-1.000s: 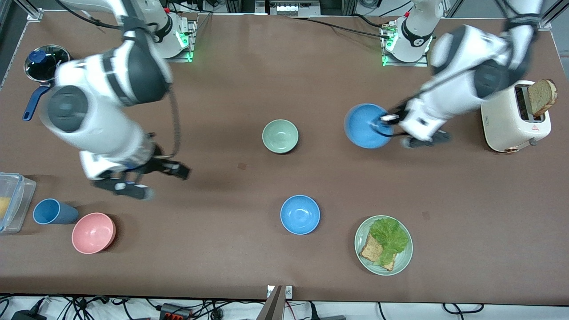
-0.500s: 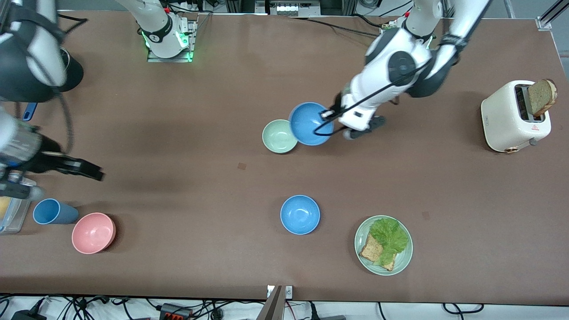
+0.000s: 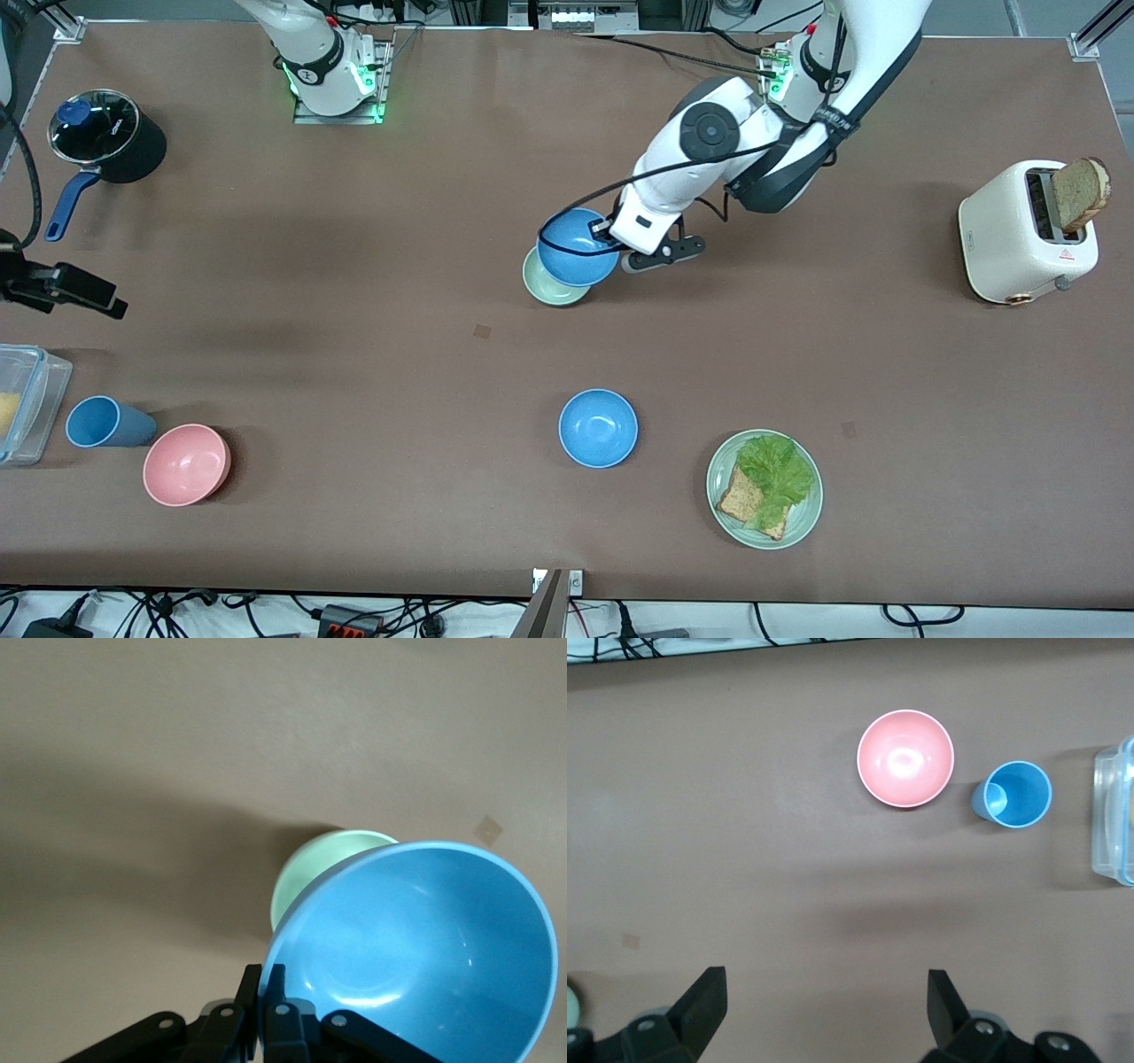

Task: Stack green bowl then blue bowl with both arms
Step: 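Carry the blue bowl with the left gripper over the green bowl, then lower the blue bowl into the green bowl and open the left gripper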

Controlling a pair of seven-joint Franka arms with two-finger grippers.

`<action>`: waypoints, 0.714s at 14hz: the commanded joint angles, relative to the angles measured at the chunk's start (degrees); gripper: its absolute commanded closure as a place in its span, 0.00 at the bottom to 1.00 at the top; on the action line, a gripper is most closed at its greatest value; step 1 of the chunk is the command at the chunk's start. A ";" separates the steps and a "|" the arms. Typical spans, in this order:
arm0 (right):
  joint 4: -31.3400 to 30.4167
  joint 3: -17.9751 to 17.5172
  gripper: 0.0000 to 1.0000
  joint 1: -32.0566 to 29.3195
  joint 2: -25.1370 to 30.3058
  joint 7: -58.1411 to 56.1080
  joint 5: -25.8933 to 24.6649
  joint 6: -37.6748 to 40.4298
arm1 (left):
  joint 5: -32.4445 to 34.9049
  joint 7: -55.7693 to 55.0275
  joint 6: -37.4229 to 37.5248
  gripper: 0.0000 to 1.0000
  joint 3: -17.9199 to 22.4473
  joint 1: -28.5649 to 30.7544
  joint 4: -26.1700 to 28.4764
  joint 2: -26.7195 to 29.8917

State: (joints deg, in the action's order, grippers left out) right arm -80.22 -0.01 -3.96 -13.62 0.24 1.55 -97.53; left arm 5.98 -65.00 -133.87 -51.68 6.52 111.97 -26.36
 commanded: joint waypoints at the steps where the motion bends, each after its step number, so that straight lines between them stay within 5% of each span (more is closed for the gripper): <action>1: -2.40 2.02 0.00 2.54 2.37 -0.68 -1.63 0.67 | 4.54 -1.44 0.27 1.00 2.18 -4.57 -3.86 -4.22; 7: -2.84 2.91 0.00 2.99 2.89 -1.47 -1.63 2.08 | 13.88 -0.74 -0.43 1.00 4.39 -7.75 -6.41 -8.18; 10: -10.37 2.91 0.00 2.99 7.80 -1.47 -1.72 0.16 | 17.30 -0.65 -1.84 1.00 4.48 -7.84 -6.41 -9.23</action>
State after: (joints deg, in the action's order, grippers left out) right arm -83.13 2.33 -1.67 -11.42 -0.79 0.68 -95.80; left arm 20.74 -65.65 -135.25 -47.68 -0.36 106.99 -34.42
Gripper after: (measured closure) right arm 0.000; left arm 0.952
